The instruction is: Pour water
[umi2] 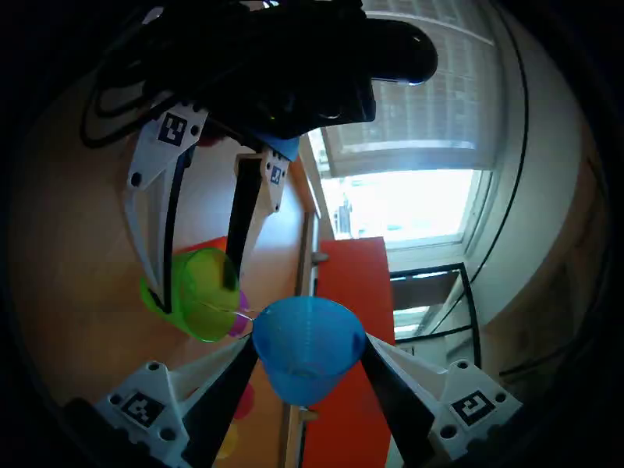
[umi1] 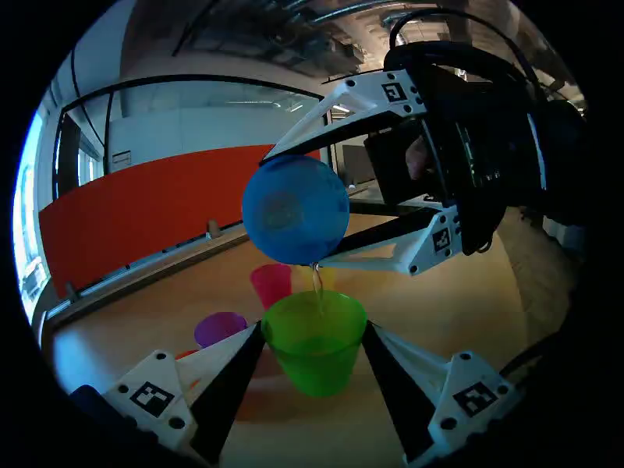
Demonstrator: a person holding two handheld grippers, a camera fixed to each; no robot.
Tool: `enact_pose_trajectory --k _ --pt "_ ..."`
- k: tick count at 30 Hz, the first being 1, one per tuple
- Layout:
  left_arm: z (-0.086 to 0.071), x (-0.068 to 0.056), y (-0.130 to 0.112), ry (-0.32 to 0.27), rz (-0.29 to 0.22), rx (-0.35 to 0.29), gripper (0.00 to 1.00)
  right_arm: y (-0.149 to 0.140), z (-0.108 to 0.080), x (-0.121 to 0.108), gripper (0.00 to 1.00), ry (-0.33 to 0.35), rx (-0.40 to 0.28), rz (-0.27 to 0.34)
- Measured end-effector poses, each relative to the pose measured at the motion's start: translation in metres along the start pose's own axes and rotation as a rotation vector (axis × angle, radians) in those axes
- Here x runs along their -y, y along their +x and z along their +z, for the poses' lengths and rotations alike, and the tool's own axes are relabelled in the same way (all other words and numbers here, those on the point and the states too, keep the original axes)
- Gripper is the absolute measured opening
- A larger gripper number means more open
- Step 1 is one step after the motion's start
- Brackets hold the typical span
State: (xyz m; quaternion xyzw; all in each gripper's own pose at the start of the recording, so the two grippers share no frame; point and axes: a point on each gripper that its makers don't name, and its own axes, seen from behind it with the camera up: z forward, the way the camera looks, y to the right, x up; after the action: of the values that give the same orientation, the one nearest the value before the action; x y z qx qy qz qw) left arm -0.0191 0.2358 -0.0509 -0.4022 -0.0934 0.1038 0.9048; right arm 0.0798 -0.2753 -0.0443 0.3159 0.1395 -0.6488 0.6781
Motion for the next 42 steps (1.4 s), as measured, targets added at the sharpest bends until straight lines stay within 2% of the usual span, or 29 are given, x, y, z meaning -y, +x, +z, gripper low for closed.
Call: enact_pose_trajectory --k 42 --pt "0.004 -0.004 0.002 -0.008 0.0 -0.004 0.89 0.014 0.002 0.009 0.92 0.006 0.002 -0.074"
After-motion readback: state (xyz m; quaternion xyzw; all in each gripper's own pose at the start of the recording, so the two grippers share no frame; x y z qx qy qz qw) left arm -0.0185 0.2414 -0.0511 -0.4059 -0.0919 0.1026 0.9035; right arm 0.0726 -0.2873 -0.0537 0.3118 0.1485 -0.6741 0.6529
